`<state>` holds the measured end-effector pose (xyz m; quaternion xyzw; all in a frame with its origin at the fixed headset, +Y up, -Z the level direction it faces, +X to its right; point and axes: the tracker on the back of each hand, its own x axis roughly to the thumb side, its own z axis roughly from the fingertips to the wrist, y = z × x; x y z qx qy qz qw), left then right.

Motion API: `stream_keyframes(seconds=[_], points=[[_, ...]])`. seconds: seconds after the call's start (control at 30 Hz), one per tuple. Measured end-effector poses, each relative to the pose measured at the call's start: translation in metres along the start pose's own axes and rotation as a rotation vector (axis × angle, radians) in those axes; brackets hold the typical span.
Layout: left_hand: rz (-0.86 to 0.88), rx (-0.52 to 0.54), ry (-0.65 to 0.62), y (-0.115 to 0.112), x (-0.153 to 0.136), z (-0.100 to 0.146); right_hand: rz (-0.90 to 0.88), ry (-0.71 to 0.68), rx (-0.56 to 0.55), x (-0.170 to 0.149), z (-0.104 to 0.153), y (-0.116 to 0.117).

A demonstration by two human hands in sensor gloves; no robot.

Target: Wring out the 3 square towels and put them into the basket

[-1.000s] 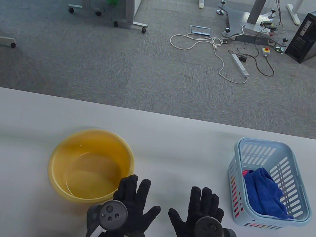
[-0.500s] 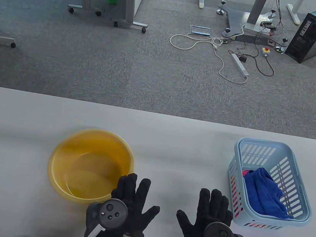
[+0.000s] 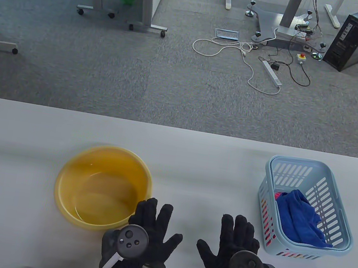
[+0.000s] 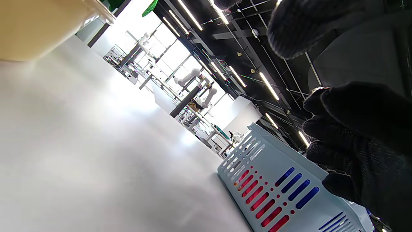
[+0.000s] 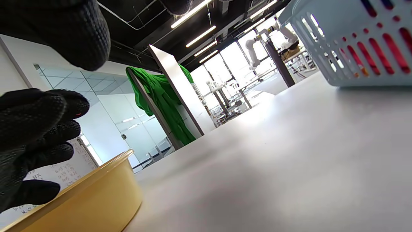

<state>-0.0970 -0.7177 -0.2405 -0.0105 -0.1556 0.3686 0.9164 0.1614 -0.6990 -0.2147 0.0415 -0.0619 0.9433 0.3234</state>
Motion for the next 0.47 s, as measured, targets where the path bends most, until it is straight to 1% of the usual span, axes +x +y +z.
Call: stream_keyframes(seconds=[0.1,0.27,0.47], points=[[0.007,0.012,-0.001,0.0022,-0.0001,0.0009,0.021,-0.002,0.004,0.0002,-0.0008,0.0013],[-0.016,0.051,0.008,0.0043,-0.0029,0.002,0.003,-0.001,0.008,-0.0009,-0.0004,-0.0001],[-0.024,0.042,0.042,0.0038,-0.0099,-0.0002,-0.024,0.009,0.022,-0.0044,-0.0023,-0.0017]])
